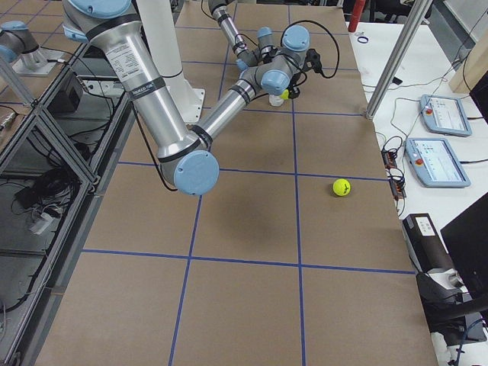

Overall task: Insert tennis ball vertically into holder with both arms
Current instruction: 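Carry the ball with the right gripper over the can's open top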

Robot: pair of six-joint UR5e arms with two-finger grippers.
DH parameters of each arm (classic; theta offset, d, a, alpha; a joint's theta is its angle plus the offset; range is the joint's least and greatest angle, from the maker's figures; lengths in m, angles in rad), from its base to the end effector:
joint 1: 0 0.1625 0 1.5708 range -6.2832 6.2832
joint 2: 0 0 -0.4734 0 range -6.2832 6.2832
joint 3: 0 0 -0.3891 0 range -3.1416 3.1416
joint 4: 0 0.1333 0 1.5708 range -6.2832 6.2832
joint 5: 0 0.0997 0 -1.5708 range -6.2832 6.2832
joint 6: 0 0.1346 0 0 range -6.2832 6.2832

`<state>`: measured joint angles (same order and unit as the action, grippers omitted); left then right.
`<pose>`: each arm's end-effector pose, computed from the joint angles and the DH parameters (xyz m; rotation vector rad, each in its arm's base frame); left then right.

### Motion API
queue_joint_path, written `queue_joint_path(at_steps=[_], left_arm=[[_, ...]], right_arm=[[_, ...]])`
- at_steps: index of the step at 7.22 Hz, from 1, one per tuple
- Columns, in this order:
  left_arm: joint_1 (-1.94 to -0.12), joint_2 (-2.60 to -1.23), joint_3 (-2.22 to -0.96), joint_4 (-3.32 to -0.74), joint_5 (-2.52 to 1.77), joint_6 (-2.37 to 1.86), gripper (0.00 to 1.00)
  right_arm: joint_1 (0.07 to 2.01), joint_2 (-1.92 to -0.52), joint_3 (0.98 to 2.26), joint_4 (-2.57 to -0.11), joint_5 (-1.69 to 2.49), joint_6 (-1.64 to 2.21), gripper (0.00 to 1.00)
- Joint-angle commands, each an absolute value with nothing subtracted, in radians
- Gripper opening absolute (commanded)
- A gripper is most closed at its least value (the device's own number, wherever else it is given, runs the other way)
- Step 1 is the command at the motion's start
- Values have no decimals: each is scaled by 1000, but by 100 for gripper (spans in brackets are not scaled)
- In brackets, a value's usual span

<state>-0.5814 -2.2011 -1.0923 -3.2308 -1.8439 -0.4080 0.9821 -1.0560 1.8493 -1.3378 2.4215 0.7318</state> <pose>0.5866 -0.5016 0.3583 1.2825 1.3365 0.6563 -0.3251 -0.5448 0.2579 0.2840 -1.1947 -0.3110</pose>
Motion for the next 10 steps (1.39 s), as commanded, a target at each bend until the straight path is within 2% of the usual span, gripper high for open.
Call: queue_joint_path(at_steps=[1,4,7,10], left_arm=[[-581,-2201,-1088,-3232,-1844,-408,99],[-581,-2203,-1088,-3232,-1844,-408,99],[-580,-2203,-1089,-3232,-1844,-408,99],[-580,-2209,-1088,-3231,-1844,-408,99]], right_arm=[[933,-984,1836,-1339,2408,790,0],[824,-879,1829,-1339,2279,882,0],[741,-720,1699,-1339,2154,925,0],[721,-623,1574,-1332,2094,940,0]])
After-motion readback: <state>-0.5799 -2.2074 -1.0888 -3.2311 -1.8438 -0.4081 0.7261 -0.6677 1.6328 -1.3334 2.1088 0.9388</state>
